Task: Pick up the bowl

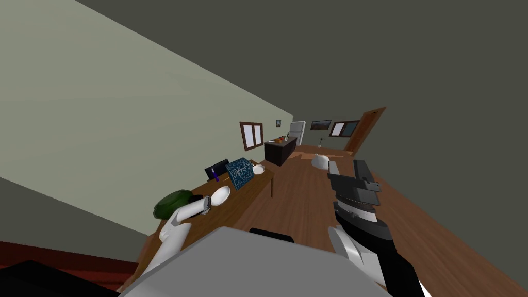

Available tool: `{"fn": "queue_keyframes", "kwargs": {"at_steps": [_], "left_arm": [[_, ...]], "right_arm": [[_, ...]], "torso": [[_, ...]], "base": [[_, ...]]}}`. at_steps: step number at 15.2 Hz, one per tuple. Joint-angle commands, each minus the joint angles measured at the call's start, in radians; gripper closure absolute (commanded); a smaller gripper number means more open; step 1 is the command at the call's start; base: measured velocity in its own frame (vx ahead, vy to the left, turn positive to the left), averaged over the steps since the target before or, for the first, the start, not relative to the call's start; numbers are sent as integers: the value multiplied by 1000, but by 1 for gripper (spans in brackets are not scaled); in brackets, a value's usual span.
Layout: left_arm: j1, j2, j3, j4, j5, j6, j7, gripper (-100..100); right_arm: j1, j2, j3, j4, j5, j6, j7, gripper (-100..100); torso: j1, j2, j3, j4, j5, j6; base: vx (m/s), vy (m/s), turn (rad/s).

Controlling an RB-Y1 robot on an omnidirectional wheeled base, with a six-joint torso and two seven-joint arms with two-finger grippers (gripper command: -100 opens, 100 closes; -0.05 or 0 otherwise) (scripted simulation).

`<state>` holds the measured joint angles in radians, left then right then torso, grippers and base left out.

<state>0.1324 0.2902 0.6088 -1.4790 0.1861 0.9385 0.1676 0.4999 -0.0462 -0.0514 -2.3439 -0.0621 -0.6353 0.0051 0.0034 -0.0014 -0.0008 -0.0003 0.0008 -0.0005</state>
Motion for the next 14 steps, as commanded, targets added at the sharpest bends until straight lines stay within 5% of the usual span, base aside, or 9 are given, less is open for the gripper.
{"fn": "queue_keyframes", "kwargs": {"at_steps": [1, 14], "left_arm": [[-19, 3, 24, 33, 2, 50, 5, -100], [-73, -8, 120, 146, 10, 277, 23, -100]], "right_arm": [[0, 0, 0, 0, 0, 0, 0, 0], [0, 0, 0, 0, 0, 0, 0, 0]], "torso": [[0, 0, 0, 0, 0, 0], [0, -1, 0, 0, 0, 0]], "base": [[-6, 20, -155], [-4, 27, -203]]}}
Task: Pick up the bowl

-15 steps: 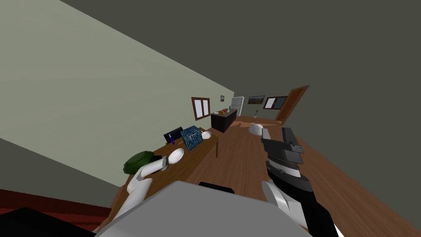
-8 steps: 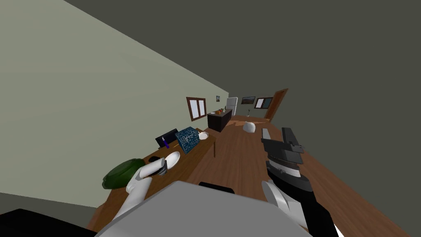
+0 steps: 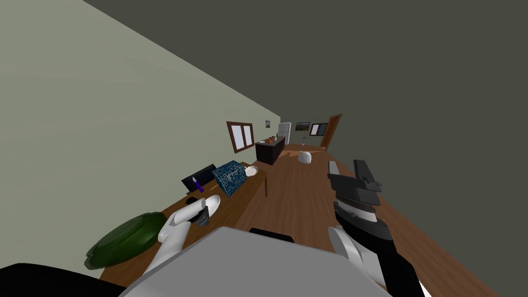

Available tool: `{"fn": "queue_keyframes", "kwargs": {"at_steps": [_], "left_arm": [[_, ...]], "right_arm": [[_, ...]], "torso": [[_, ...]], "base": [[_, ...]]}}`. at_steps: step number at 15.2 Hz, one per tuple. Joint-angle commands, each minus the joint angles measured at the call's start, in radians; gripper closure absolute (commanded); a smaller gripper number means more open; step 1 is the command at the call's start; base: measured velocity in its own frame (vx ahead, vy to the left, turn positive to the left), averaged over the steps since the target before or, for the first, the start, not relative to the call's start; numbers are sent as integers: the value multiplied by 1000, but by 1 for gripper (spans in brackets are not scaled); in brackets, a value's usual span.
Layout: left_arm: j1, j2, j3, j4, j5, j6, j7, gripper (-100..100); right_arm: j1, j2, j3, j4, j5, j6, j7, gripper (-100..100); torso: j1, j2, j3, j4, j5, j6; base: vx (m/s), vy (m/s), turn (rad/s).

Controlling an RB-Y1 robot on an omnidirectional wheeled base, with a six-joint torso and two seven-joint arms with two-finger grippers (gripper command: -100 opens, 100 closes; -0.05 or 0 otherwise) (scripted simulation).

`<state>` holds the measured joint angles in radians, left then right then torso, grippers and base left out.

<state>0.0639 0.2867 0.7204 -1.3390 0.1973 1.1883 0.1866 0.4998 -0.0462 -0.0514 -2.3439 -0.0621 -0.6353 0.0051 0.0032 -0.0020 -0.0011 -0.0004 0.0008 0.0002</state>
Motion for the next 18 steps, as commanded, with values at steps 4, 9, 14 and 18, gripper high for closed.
{"fn": "queue_keyframes", "kwargs": {"at_steps": [4, 9, 14, 18], "left_arm": [[-10, -8, 6, 41, -3, 6, 7, -100], [-14, -10, -2, 70, -6, -21, 10, -100], [-14, -9, -2, 73, -7, -27, 11, 100], [-7, -3, 15, 12, 2, 40, 3, 100]], "right_arm": [[0, 0, 0, 0, 0, 0, 0, 0], [0, 0, 0, 0, 0, 0, 0, 0], [0, 0, 0, 0, 0, 0, 0, 0], [0, 0, 0, 0, 0, 0, 0, 0]], "torso": [[0, 0, 0, 0, 0, -1], [1, -1, -1, 0, 0, -1], [0, 0, 0, 0, 1, 0], [-4, 0, 1, 1, -1, 0]], "base": [[-2, 25, -99], [8, 28, 6], [0, 1, 0], [-8, -32, -13]]}}
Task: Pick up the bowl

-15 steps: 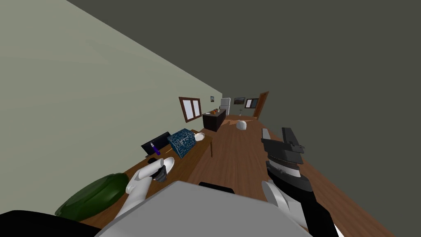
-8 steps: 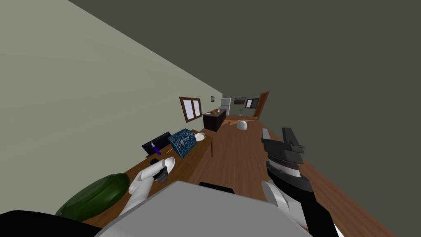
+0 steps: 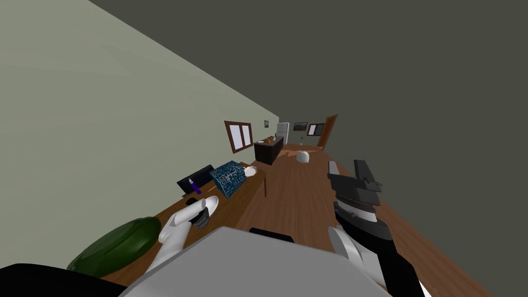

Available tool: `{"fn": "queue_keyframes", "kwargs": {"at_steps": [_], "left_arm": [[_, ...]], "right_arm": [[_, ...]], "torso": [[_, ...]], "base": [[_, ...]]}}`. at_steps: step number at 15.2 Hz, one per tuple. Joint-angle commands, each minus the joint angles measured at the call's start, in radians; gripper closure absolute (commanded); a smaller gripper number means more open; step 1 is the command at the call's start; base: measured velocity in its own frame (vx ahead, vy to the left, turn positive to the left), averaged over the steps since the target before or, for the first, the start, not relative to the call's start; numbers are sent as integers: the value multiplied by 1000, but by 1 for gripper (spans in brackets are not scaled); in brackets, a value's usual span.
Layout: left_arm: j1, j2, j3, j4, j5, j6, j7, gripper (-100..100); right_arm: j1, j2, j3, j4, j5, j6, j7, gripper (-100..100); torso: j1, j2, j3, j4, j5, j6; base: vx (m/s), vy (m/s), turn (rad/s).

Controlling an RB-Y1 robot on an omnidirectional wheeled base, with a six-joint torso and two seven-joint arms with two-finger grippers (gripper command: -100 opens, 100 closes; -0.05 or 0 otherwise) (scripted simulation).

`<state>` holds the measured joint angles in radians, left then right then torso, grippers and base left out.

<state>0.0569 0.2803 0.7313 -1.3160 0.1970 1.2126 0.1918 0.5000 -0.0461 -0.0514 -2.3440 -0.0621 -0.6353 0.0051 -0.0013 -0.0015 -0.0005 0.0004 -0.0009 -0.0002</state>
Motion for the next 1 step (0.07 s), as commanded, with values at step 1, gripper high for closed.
{"fn": "queue_keyframes", "kwargs": {"at_steps": [1], "left_arm": [[0, 0, 0, 0, 0, 0, 0, 100]], "right_arm": [[0, 0, 0, 0, 0, 0, 0, 0]], "torso": [[0, 0, 0, 0, 0, 0]], "base": [[-2, -21, 1]]}}
